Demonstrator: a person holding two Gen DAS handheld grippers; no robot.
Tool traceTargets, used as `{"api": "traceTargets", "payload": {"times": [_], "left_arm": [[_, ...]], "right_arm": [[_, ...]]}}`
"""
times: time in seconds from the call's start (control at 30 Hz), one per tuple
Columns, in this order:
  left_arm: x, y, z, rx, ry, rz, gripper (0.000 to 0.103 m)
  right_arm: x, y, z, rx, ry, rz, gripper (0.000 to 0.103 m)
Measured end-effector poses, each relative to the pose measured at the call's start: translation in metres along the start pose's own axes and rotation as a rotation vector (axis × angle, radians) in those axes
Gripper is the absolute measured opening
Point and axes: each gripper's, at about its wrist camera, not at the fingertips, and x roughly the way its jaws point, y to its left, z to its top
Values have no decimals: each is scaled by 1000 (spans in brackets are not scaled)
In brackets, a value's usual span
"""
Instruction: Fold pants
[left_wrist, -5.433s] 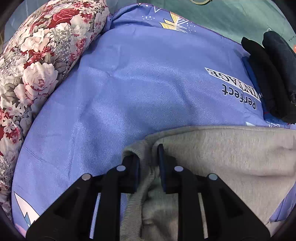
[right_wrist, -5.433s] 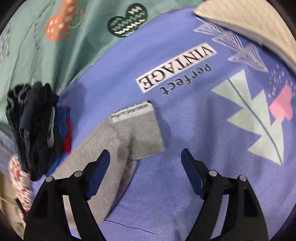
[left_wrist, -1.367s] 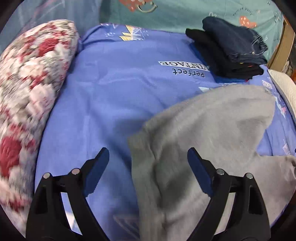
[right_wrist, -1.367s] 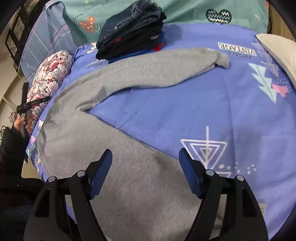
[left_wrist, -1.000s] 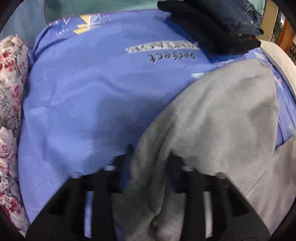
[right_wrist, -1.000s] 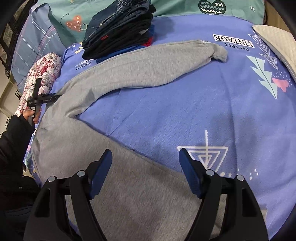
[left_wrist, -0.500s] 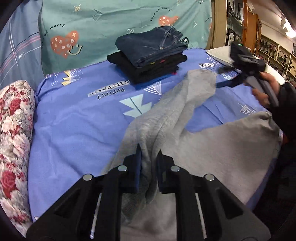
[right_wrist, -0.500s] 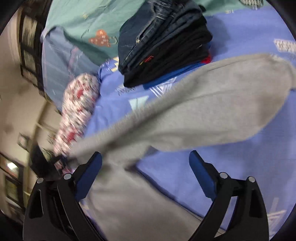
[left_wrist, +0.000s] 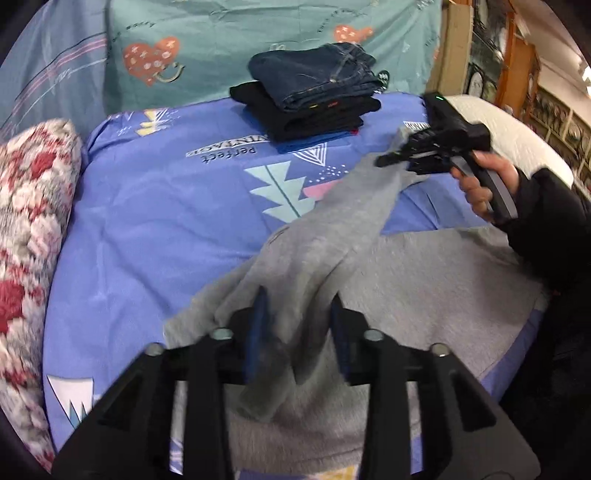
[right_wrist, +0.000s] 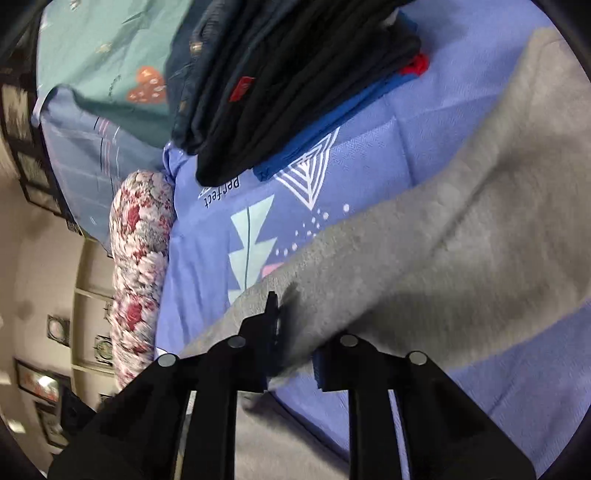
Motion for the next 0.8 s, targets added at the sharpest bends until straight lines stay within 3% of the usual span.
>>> {"api": "traceTargets", "payload": {"times": [0.07, 0.1, 0.23, 0.47, 0.6, 0.7, 0.8], "left_arm": [[-17, 8, -8, -90, -34, -30, 72], [-25, 12, -12, -144, -51, -50, 76], [-46, 26, -47, -406, -54, -236, 78], [-4, 0, -98, -664, 127, -448, 79], [19, -4, -93, -714, 141, -421, 79], [33, 19, -103, -858, 134, -356, 78], [35, 36, -108, -960, 76, -343, 78]], "right_arm": [[-19, 4, -17, -35, -29, 8, 12], [-29, 6, -25, -46, -46, 14, 12], [-67, 18, -68, -126, -127, 47, 12], [-83, 23, -116, -196, -176, 38, 12], [-89, 24, -118, -200, -198, 29, 12], [-95, 24, -122, -215, -205, 31, 12], [-101, 21, -127, -228, -215, 50, 12]]}}
